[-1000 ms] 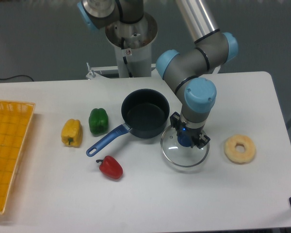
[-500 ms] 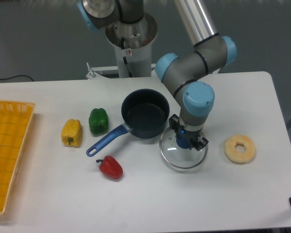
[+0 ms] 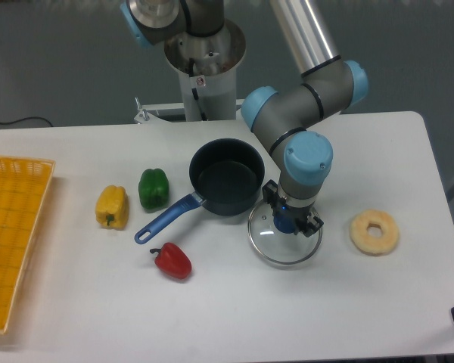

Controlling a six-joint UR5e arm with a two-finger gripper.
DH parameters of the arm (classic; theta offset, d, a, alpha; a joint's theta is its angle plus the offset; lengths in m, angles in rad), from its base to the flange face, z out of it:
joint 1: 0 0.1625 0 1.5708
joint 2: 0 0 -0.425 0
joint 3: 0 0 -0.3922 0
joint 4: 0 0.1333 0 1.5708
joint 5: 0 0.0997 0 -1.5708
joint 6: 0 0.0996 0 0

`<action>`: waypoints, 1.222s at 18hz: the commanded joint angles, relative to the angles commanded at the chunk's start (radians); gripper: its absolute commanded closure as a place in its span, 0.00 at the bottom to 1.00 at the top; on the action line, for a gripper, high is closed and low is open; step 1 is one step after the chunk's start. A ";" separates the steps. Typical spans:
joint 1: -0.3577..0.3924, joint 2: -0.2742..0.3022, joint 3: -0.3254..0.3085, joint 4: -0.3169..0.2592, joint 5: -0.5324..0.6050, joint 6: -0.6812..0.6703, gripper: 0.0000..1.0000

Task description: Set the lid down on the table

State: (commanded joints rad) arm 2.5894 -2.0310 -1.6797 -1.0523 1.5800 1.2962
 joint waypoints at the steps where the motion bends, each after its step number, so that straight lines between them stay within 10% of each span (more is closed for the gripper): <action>1: 0.000 -0.002 0.000 0.000 0.000 0.000 0.44; 22: -0.012 -0.011 -0.002 0.005 0.002 0.000 0.43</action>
State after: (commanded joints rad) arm 2.5771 -2.0417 -1.6812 -1.0477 1.5815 1.2962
